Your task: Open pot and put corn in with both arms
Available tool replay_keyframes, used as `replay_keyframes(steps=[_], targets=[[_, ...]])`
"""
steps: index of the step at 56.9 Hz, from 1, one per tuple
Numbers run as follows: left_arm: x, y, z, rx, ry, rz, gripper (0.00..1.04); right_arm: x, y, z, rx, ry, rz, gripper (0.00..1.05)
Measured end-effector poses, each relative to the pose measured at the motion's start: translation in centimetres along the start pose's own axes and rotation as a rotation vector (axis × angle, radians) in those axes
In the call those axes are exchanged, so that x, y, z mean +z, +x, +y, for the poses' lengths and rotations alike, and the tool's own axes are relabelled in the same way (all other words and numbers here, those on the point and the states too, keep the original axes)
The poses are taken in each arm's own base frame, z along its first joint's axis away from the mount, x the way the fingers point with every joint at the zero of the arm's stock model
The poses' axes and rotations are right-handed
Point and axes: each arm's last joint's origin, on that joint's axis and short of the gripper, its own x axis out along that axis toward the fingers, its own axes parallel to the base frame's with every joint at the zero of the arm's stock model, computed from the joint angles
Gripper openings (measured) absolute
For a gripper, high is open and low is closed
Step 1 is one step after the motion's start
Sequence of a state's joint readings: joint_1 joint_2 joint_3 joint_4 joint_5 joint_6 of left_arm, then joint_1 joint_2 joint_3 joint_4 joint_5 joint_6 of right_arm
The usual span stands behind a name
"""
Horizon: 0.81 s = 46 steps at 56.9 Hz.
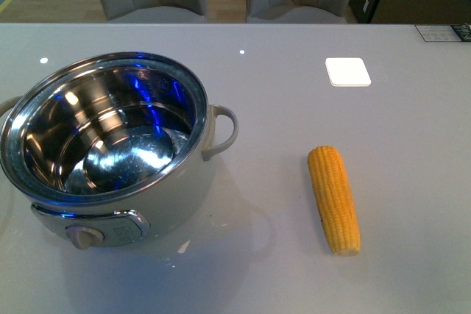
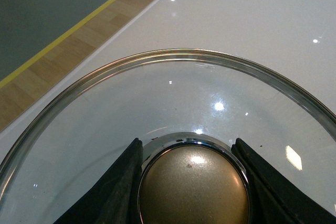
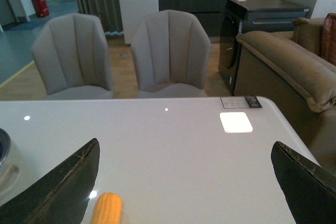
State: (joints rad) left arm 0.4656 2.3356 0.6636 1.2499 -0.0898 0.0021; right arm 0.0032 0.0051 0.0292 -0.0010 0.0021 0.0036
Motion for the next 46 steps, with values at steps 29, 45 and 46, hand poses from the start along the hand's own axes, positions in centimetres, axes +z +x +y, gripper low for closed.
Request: replay_keyframes(steps=[29,45,46], targets=[[-3.9,2.2,-0.4,-0.047,-0.047,0.03,0.45,0.0,0.0,0.0,0.0,0.0,0.0,0.96],[-5.4,2.5,-0.2,-0.027,-0.029,0.026,0.45,0.0,0.0,0.0,0.0,0.0,0.0,0.96],[-5.4,2.5,-0.2,-0.027,-0.029,0.026,0.45,0.0,0.0,0.0,0.0,0.0,0.0,0.96]])
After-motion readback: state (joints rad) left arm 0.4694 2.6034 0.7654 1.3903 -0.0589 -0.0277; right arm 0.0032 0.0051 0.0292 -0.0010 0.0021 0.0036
